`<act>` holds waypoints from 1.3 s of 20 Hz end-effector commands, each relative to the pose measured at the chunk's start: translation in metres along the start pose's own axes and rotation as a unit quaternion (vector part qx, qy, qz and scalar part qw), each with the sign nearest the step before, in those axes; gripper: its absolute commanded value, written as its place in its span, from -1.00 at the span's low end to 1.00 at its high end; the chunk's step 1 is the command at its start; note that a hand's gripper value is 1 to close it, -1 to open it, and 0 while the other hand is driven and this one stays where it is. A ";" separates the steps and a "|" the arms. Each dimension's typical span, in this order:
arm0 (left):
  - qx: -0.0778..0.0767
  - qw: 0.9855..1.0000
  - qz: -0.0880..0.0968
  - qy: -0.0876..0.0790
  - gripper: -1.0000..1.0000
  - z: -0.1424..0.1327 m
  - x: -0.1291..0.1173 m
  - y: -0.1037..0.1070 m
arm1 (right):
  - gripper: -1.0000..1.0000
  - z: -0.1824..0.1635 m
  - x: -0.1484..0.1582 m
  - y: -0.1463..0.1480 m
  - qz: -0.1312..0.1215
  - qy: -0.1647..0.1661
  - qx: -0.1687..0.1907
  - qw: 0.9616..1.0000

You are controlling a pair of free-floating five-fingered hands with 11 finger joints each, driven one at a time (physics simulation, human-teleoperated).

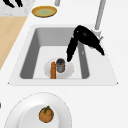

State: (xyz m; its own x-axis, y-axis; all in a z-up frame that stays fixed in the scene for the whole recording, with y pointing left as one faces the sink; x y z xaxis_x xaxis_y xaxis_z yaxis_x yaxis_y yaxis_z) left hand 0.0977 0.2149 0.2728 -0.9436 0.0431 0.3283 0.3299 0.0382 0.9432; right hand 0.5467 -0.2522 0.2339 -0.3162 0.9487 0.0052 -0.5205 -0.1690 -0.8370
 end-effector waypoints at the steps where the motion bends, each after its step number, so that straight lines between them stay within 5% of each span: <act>1: 0.000 1.000 0.000 0.000 0.00 0.000 0.000 0.000 | -1.00 0.008 0.007 0.024 0.018 -0.005 -0.027 0.999; 3: 0.000 1.000 0.000 0.000 0.00 0.000 0.000 0.000 | -1.00 0.006 0.009 0.038 0.032 -0.006 -0.021 0.999; 16: 0.000 1.000 0.000 0.000 0.00 0.000 0.000 0.000 | -1.00 0.010 0.042 0.087 0.028 -0.010 -0.015 0.999; 24: 0.000 1.000 0.000 0.000 0.00 0.000 0.000 0.000 | -1.00 0.022 0.080 0.118 0.061 -0.004 -0.008 0.998; 26: 0.000 1.000 0.000 0.000 0.00 0.000 0.000 0.000 | -1.00 0.023 0.091 0.123 0.046 -0.019 -0.007 0.999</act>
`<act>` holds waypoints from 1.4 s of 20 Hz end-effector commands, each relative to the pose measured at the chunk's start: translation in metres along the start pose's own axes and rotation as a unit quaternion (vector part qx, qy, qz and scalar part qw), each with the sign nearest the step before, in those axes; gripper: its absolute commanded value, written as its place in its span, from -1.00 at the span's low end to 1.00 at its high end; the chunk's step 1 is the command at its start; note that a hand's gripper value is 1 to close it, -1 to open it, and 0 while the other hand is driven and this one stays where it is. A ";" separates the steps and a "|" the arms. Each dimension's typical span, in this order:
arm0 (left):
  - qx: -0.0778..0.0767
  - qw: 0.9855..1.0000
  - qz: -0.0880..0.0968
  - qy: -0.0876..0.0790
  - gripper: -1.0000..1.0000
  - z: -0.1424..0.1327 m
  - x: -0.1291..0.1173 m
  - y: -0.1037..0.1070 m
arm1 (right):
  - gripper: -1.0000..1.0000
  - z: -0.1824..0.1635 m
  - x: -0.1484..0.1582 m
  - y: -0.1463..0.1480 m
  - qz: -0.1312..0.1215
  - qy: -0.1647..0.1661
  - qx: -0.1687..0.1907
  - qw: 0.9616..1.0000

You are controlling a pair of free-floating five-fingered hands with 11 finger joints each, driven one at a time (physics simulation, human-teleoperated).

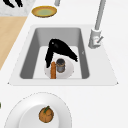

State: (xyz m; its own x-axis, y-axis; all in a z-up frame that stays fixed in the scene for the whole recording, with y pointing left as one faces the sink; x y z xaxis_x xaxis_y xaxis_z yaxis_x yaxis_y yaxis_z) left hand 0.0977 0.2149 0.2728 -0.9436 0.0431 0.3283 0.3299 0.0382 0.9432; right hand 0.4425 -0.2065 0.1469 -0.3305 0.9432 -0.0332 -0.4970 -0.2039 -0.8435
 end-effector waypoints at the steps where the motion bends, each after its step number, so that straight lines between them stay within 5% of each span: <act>1: 0.000 1.000 0.000 0.000 0.00 0.000 0.000 0.000 | -1.00 0.000 0.020 0.005 0.021 -0.029 -0.002 0.999; 9: 0.000 1.000 0.000 0.000 0.00 0.000 0.000 0.000 | -1.00 -0.004 0.059 0.027 0.013 -0.065 -0.002 0.998; 15: 0.000 1.000 0.000 0.000 0.00 0.000 0.000 0.000 | -1.00 -0.015 0.096 0.042 0.027 -0.042 0.024 0.998; 28: 0.000 1.000 0.000 0.000 0.00 0.000 0.000 0.000 | -1.00 -0.048 0.138 0.071 0.021 -0.050 0.041 0.998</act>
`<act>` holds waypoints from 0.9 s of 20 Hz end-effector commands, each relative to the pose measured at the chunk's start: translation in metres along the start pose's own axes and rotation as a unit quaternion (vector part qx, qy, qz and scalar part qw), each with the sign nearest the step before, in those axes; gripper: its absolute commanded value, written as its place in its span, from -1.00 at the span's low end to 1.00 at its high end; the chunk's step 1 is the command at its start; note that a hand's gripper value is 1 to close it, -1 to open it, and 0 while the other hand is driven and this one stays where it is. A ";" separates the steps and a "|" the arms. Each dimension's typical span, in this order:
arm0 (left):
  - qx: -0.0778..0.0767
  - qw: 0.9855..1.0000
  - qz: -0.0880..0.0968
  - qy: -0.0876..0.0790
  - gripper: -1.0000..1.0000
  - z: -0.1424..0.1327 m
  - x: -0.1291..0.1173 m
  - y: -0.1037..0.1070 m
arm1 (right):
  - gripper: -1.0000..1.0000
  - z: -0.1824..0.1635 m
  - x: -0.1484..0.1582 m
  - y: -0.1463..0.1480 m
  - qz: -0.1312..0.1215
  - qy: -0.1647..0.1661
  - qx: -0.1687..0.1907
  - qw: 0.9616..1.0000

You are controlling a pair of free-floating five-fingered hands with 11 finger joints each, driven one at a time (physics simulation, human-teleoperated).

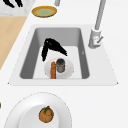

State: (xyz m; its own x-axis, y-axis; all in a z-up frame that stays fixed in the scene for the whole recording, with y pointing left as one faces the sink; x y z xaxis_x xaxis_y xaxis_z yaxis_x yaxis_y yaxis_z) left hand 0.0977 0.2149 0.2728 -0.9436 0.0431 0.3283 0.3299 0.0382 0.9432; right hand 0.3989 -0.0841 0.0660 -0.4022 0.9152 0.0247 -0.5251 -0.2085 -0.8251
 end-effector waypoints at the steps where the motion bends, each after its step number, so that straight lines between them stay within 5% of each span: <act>1: 0.000 1.000 0.000 0.000 0.00 0.000 0.000 0.000 | -1.00 -0.012 0.007 0.009 0.025 0.001 0.031 0.999; 6: 0.000 1.000 0.000 0.000 0.00 0.000 0.000 0.000 | -1.00 -0.037 0.025 0.015 0.030 0.021 0.056 0.998; 18: 0.000 1.000 0.000 0.000 0.00 0.000 0.000 0.000 | -1.00 -0.072 0.016 0.042 0.008 -0.009 0.055 0.998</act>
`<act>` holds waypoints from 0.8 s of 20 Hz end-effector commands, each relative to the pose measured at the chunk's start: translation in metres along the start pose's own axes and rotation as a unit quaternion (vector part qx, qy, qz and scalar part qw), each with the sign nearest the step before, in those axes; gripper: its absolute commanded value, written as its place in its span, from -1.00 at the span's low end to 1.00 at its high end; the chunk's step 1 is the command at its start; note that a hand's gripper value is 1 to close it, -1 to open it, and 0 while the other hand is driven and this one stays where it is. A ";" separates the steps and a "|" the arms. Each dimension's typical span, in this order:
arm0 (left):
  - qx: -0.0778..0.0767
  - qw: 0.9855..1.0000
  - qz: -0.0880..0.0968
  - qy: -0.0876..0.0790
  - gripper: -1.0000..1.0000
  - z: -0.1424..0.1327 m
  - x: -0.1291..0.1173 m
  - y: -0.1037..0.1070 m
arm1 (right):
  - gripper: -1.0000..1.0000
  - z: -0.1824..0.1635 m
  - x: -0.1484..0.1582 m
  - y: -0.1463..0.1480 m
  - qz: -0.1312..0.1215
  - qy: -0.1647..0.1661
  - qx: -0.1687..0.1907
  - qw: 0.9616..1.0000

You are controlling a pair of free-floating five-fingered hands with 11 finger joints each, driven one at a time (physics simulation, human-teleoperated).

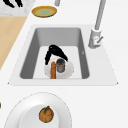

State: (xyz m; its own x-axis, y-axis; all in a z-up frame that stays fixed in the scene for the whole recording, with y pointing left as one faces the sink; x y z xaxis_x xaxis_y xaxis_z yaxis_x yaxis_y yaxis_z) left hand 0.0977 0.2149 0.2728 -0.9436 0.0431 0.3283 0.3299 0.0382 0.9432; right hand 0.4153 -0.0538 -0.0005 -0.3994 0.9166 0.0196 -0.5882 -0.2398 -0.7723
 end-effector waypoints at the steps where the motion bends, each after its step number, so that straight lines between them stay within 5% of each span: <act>1: 0.000 1.000 0.000 0.000 0.00 0.000 0.000 0.000 | -1.00 -0.016 -0.005 0.002 0.006 -0.014 0.009 1.000; 16: 0.000 1.000 0.000 0.000 0.00 0.000 0.000 0.000 | -1.00 -0.071 -0.028 0.027 -0.001 -0.021 0.017 1.000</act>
State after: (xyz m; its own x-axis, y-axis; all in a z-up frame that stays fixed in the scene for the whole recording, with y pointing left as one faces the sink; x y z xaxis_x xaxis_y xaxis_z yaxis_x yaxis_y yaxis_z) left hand 0.0977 0.2149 0.2728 -0.9436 0.0431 0.3283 0.3299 0.0382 0.9432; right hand 0.4586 -0.0581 -0.0547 -0.3982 0.9161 0.0469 -0.6157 -0.2290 -0.7540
